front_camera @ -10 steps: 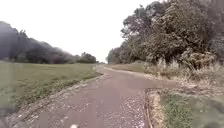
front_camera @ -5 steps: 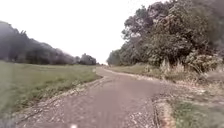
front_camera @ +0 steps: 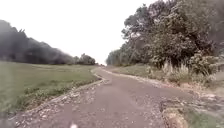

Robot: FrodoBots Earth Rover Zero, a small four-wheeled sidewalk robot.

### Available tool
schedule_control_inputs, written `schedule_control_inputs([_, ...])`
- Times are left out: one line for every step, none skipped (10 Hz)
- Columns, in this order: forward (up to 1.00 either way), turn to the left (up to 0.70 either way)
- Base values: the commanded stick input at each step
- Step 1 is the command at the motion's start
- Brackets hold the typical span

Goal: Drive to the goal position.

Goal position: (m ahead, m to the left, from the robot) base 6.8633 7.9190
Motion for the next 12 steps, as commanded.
schedule_control_inputs([0.7,-0.35])
schedule_control_inputs([0.7,-0.03])
schedule_control_inputs([0.7,-0.02])
schedule_control_inputs([0.7,0.0])
schedule_control_inputs([0.7,0.0])
schedule_control_inputs([0.7,0.0])
schedule_control_inputs([0.7,0.0])
schedule_control_inputs([0.7,0.0])
schedule_control_inputs([0.7,0.0])
schedule_control_inputs([0.7,0.0])
schedule_control_inputs([0.7,0.0])
schedule_control_inputs([0.7,0.0])
